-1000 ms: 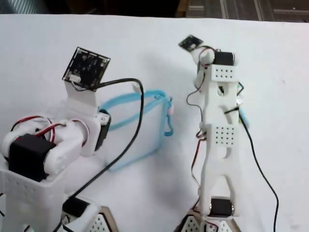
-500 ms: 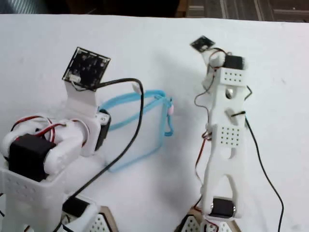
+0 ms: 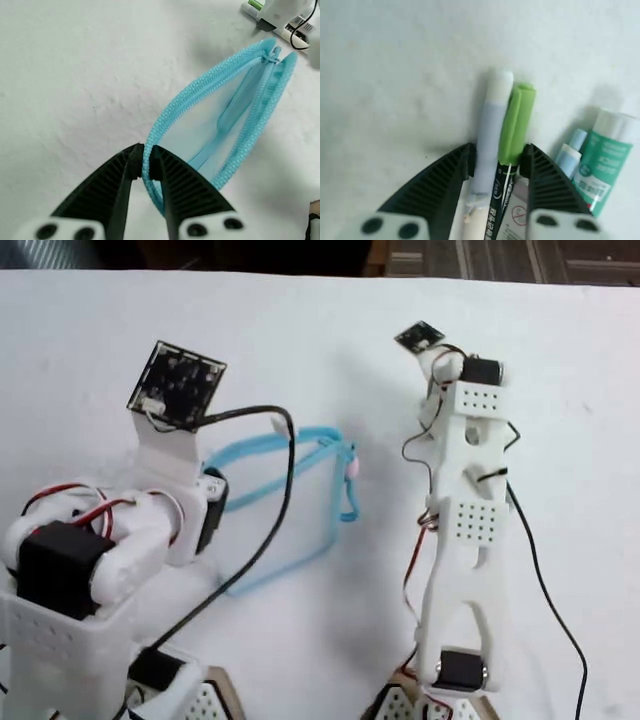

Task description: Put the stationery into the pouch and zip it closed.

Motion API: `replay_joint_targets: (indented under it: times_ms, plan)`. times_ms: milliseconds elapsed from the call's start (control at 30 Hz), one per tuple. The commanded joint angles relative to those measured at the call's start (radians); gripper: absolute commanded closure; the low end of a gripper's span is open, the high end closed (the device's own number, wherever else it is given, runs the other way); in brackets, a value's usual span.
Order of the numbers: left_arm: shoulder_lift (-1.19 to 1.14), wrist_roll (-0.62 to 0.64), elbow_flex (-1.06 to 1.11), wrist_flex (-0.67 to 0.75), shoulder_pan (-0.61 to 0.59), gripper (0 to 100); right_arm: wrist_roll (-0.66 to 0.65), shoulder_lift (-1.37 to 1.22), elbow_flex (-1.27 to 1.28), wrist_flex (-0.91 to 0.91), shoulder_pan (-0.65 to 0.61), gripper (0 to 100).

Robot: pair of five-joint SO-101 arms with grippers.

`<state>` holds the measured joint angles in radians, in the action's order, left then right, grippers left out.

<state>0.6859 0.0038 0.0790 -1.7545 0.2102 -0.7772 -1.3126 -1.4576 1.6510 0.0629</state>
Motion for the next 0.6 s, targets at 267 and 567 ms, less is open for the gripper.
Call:
replay_joint_targets:
  times_ms: [267,567]
  plan:
    - [-0.003,-0.005,0.053,0.005,-0.034,98,0.008,0.03,0.0,0.004,-0.079,98.1]
    - [-0.003,-0.002,0.053,0.005,-0.034,98,0.02,0.151,-0.132,0.119,-0.119,98.1]
